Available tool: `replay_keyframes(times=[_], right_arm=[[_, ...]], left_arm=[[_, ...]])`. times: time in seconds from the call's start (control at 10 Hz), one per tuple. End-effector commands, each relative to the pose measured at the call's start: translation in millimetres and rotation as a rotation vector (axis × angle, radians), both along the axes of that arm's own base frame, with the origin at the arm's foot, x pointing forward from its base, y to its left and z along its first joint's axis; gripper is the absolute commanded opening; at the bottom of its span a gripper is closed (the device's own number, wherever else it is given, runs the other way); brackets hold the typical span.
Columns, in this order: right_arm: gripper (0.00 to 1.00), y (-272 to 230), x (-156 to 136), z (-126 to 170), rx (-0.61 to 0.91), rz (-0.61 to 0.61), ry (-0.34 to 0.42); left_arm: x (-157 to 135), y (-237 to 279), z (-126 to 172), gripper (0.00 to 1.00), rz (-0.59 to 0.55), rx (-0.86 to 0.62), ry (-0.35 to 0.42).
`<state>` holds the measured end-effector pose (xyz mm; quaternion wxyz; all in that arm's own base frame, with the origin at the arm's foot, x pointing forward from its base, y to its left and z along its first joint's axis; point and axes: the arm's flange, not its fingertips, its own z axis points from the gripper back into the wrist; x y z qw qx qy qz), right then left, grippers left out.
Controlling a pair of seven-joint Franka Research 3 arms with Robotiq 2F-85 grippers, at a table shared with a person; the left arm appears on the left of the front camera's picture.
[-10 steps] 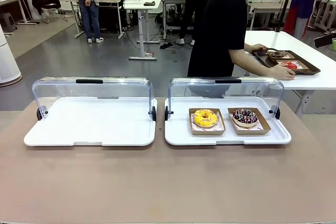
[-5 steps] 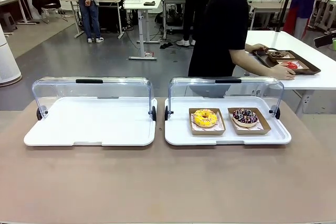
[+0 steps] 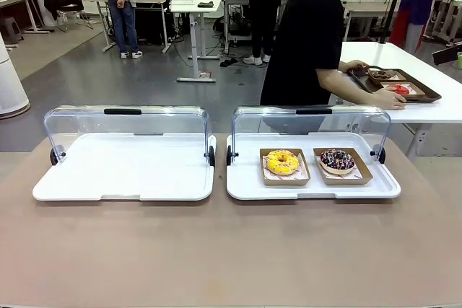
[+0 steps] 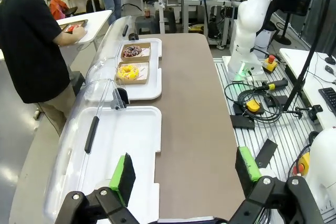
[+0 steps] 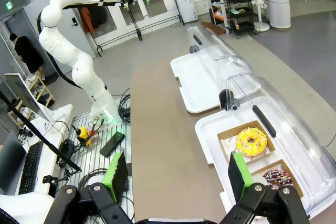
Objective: Provide the desired donut to the person.
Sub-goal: Place the picked Paper togo box onto the Handle tray extended by the person.
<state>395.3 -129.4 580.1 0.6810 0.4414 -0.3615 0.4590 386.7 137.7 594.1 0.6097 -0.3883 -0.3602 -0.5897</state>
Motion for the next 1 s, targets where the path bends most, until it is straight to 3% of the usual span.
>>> replay_keyframes(times=[0.0,0.9], right_arm=[[1.00,1.0,-0.1,1.5,0.014,0.003,-0.009],[1.00,1.0,-0.1,1.5,0.014,0.003,-0.009]], left_arm=[[-1.5,-0.6,0.6,1.00,0.005,-0.009,-0.006],[-1.5,-0.6,0.6,1.00,0.005,-0.009,-0.006]])
